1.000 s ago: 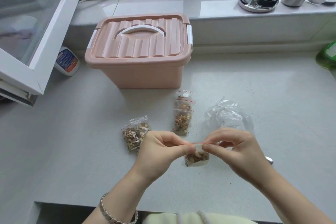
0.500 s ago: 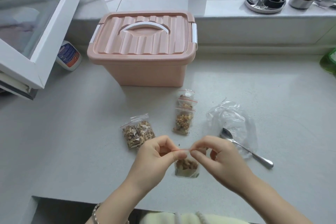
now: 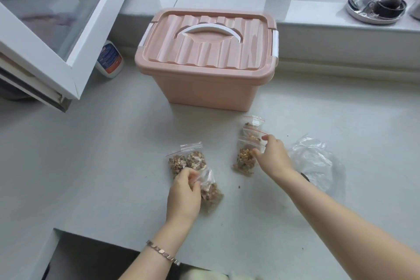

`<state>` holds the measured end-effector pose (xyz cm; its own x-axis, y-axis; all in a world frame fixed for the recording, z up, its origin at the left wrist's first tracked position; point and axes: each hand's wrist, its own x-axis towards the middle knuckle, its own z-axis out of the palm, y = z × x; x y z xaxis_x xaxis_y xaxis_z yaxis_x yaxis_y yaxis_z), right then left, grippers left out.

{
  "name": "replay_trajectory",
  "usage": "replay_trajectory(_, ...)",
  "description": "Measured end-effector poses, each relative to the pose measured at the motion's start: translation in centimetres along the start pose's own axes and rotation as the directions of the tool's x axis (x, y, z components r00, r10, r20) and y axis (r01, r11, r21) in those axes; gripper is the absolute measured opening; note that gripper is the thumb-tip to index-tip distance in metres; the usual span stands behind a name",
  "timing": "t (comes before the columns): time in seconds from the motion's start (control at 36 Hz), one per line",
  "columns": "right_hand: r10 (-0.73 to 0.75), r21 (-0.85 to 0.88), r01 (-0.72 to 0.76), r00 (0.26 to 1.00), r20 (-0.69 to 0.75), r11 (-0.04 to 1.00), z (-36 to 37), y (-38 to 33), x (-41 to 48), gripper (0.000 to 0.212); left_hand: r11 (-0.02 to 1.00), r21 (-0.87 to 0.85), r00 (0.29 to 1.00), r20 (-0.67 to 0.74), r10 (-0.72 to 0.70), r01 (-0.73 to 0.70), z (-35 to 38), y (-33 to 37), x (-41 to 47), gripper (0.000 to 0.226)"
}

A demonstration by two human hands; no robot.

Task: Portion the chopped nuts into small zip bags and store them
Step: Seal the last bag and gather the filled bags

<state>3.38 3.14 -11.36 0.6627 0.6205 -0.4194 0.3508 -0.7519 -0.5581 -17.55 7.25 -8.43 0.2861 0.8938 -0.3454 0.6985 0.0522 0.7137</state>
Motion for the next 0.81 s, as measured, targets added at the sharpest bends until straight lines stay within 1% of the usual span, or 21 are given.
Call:
replay_trajectory(0.08,0.021,0.03,-0.021,1.0,0.01,0.999,0.5,0.2,0.8,0.039,0.994,0.08,0.996,-0.037,0.082,-0.078,-0.3,0.4,-0.1,0.027)
replay_trajectory(0.17,0.004,0.065,-0.002,1.0,-0.029,0.998,0.7,0.4,0.8,0.03,0.986,0.089,0.989,-0.008,0.145,-0.144,-0.5,1.3,-0.2,0.032)
replay_trajectory(0.25,-0.049,0.101,0.054,0.998,-0.046,0.993,0.3,0.1,-0.1,0.011,0.991,0.027,0.99,0.051,0.13,-0.131,-0.4,2.2,-0.1,0.029)
replay_trajectory(0.33,-0.153,0.148,0.155,0.988,-0.02,0.977,-0.3,-0.1,-1.8,0.004,0.99,-0.075,0.986,0.108,0.126,-0.118,0.0,3.1,0.1,0.03)
replay_trajectory(0.39,-0.246,0.156,0.246,0.969,-0.018,0.957,-1.0,-0.1,-3.2,0.006,0.983,-0.136,0.974,0.172,0.149,-0.126,0.4,3.9,0.2,0.036)
replay_trajectory(0.5,-0.368,0.24,0.378,0.926,-0.085,0.894,-3.3,-0.3,-6.6,0.02,0.967,-0.135,0.924,0.291,0.246,-0.215,1.0,5.4,0.2,0.056)
replay_trajectory(0.56,-0.405,0.266,0.415,0.909,-0.096,0.87,-4.8,-0.4,-8.2,0.025,0.957,-0.22,0.906,0.336,0.257,-0.19,1.1,6.3,0.0,0.051)
replay_trajectory(0.64,-0.426,0.299,0.427,0.902,-0.072,0.853,-6.7,-0.3,-10.2,0.021,0.901,-0.432,0.872,0.429,0.236,-0.031,1.2,7.8,-0.9,0.026)
replay_trajectory(0.67,-0.426,0.316,0.427,0.902,-0.074,0.847,-7.2,-0.3,-10.7,0.018,0.879,-0.478,0.856,0.451,0.252,-0.007,1.2,8.3,-1.3,0.02)
replay_trajectory(0.72,-0.412,0.363,0.414,0.907,-0.087,0.835,-8.0,-0.2,-11.5,0.018,0.852,-0.523,0.846,0.446,0.291,-0.018,1.2,8.9,-2.2,0.014)
replay_trajectory(0.81,-0.333,0.466,0.329,0.94,-0.076,0.821,-8.3,0.0,-12.3,0.013,0.832,-0.553,0.861,0.395,0.32,-0.056,1.2,9.3,-3.1,0.005)
